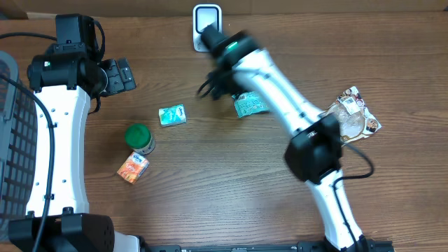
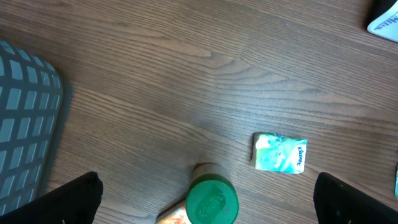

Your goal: Scan the item barcode

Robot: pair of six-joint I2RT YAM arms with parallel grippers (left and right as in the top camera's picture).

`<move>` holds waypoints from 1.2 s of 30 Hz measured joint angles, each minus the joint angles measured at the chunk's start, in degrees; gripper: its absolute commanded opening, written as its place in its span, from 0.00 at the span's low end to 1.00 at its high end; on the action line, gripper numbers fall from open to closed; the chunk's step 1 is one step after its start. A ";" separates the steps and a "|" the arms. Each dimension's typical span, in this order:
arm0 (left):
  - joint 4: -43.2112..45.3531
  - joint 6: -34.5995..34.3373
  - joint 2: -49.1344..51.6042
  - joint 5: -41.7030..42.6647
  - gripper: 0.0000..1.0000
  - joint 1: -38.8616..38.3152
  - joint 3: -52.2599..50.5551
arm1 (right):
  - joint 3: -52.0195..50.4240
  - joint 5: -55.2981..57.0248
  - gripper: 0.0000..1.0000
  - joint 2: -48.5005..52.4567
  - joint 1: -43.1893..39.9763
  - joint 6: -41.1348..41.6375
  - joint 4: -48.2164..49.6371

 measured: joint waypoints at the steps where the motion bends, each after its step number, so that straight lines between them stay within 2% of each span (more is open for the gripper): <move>1: 0.00 0.00 0.00 0.00 1.00 0.00 0.00 | 0.00 -2.40 0.77 0.00 -2.51 -0.57 -0.15; 9: 0.00 0.00 0.00 0.00 1.00 0.00 0.00 | -6.10 -22.60 0.77 0.00 -20.98 -9.66 2.32; 18: 0.02 0.00 0.00 -0.02 1.00 0.00 0.00 | -22.01 -32.72 0.70 0.00 -23.61 -14.99 13.40; 20: 0.00 0.00 0.00 0.00 1.00 0.00 0.00 | -25.38 -34.53 0.63 0.00 -23.52 -15.28 16.17; 22: 0.00 -0.02 0.00 0.00 1.00 0.00 0.00 | -27.45 -37.11 0.51 -0.35 -23.50 -15.78 18.49; 23: 0.00 0.00 0.00 -0.02 1.00 0.00 0.00 | -28.65 -37.83 0.33 -0.63 -23.50 -15.76 20.20; 25: 0.02 0.00 0.00 0.00 1.00 0.00 0.00 | -30.86 -39.63 0.17 -0.96 -23.58 -15.80 22.18; 26: 0.00 0.00 0.00 0.02 1.00 0.00 0.00 | -32.00 -40.15 0.13 -1.05 -23.56 -15.54 23.19; 36: 0.00 0.00 0.00 0.00 1.00 0.00 0.00 | -34.42 -46.95 0.07 -1.07 -23.71 -15.43 23.61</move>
